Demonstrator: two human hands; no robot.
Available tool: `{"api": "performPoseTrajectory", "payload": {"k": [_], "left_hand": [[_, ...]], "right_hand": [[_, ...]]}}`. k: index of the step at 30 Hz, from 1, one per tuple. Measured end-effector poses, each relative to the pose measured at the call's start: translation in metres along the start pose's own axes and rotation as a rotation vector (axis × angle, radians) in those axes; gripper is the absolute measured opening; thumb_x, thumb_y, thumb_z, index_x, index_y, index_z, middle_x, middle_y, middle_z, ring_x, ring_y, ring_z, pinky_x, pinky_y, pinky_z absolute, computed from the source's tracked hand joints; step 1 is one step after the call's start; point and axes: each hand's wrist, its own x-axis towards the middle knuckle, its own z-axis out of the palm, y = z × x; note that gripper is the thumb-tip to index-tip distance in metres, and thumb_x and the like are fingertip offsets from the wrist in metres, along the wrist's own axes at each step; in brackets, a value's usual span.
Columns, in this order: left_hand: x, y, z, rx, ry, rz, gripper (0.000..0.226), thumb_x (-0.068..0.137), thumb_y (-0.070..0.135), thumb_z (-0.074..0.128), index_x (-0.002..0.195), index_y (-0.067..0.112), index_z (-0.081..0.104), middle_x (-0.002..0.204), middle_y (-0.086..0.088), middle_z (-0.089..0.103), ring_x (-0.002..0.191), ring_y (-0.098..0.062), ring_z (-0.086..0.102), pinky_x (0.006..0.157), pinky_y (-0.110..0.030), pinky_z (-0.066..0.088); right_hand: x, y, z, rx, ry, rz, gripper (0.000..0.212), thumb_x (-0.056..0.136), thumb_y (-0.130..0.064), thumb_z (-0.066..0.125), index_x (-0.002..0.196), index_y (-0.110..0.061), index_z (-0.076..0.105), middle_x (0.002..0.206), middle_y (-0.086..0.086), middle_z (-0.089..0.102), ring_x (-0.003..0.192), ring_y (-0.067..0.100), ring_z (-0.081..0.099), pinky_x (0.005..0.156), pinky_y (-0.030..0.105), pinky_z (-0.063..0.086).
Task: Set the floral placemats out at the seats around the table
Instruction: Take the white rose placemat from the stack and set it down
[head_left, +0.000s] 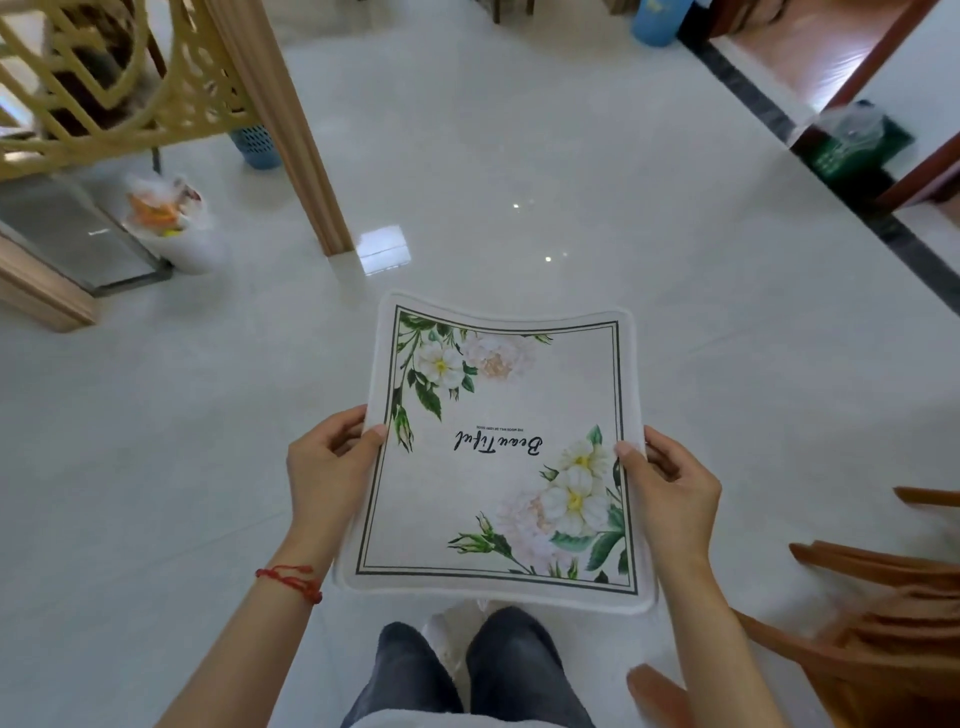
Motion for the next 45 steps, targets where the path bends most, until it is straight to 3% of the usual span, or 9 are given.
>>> {"api": "performPoseTrajectory", "payload": {"k": [6, 14, 18, 23, 27, 30, 34, 41, 45], "left_hand": [[0.056, 0.035, 0.075, 0.018, -0.056, 0.031, 0.025, 0.079, 0.003, 0.068, 0.101, 0.014, 0.067, 0.08, 0.005, 0.066, 0.062, 0.008, 0.06, 0.066, -0.003, 0.048], [0.105, 0.088, 0.173, 0.083, -0.166, 0.098, 0.032, 0.078, 0.006, 0.07, 0.11, 0.011, 0.064, 0.082, 0.002, 0.064, 0.074, -0.004, 0.059, 0.068, -0.003, 0.047], [0.122, 0.108, 0.219, 0.108, -0.266, 0.144, 0.033, 0.079, 0.004, 0.069, 0.108, 0.017, 0.061, 0.078, 0.008, 0.062, 0.063, 0.008, 0.06, 0.061, 0.0, 0.044], [0.147, 0.128, 0.281, 0.2, -0.418, 0.203, 0.032, 0.078, 0.008, 0.07, 0.11, 0.006, 0.065, 0.086, -0.004, 0.065, 0.075, -0.008, 0.059, 0.073, -0.013, 0.049], [0.17, 0.149, 0.334, 0.231, -0.553, 0.27, 0.033, 0.077, 0.007, 0.071, 0.11, 0.005, 0.065, 0.087, -0.006, 0.065, 0.071, 0.001, 0.058, 0.064, 0.0, 0.045], [0.186, 0.169, 0.37, 0.258, -0.65, 0.304, 0.032, 0.077, 0.006, 0.071, 0.109, 0.005, 0.065, 0.081, -0.001, 0.063, 0.063, 0.012, 0.059, 0.063, 0.002, 0.043], [0.198, 0.19, 0.415, 0.285, -0.765, 0.346, 0.033, 0.078, 0.006, 0.07, 0.11, 0.007, 0.064, 0.078, 0.006, 0.062, 0.064, 0.003, 0.06, 0.062, 0.001, 0.044], [0.199, 0.204, 0.487, 0.32, -0.919, 0.356, 0.03, 0.078, 0.007, 0.07, 0.108, 0.006, 0.066, 0.079, 0.008, 0.065, 0.063, 0.01, 0.061, 0.069, -0.008, 0.051], [0.188, 0.212, 0.535, 0.319, -0.971, 0.366, 0.029, 0.078, 0.007, 0.07, 0.107, 0.006, 0.066, 0.08, 0.008, 0.065, 0.063, 0.011, 0.061, 0.067, -0.006, 0.05]], "right_hand": [[0.081, -0.02, 0.001, 0.017, 0.042, -0.017, 0.028, 0.078, -0.005, 0.07, 0.106, -0.009, 0.067, 0.084, -0.003, 0.068, 0.071, -0.001, 0.064, 0.072, 0.012, 0.053], [0.162, -0.037, -0.022, 0.04, 0.175, 0.015, 0.034, 0.078, -0.008, 0.071, 0.111, -0.006, 0.065, 0.089, 0.002, 0.068, 0.07, -0.006, 0.062, 0.075, 0.011, 0.052], [0.186, -0.038, -0.035, 0.046, 0.273, 0.049, 0.035, 0.079, -0.007, 0.07, 0.113, -0.002, 0.064, 0.097, 0.008, 0.069, 0.078, 0.003, 0.066, 0.078, 0.016, 0.053], [0.213, -0.038, -0.05, 0.066, 0.419, 0.097, 0.037, 0.079, -0.008, 0.069, 0.115, 0.0, 0.063, 0.101, 0.012, 0.069, 0.092, 0.022, 0.066, 0.084, 0.026, 0.052], [0.234, -0.042, -0.055, 0.093, 0.552, 0.133, 0.036, 0.079, -0.008, 0.069, 0.114, 0.0, 0.063, 0.101, 0.012, 0.069, 0.091, 0.021, 0.066, 0.083, 0.024, 0.052], [0.249, -0.048, -0.055, 0.133, 0.658, 0.168, 0.033, 0.08, -0.006, 0.068, 0.112, -0.002, 0.064, 0.096, 0.008, 0.069, 0.08, 0.005, 0.066, 0.075, 0.012, 0.052], [0.267, -0.052, -0.059, 0.167, 0.762, 0.183, 0.035, 0.08, -0.004, 0.068, 0.114, 0.0, 0.062, 0.086, -0.005, 0.064, 0.066, -0.017, 0.059, 0.064, 0.001, 0.046], [0.297, -0.05, -0.083, 0.151, 0.897, 0.257, 0.029, 0.079, -0.008, 0.069, 0.108, -0.005, 0.067, 0.086, -0.001, 0.069, 0.085, 0.018, 0.067, 0.081, 0.033, 0.054], [0.324, -0.044, -0.112, 0.158, 0.934, 0.27, 0.029, 0.079, -0.009, 0.07, 0.108, -0.008, 0.066, 0.08, -0.012, 0.065, 0.071, -0.007, 0.062, 0.071, 0.01, 0.051]]}}
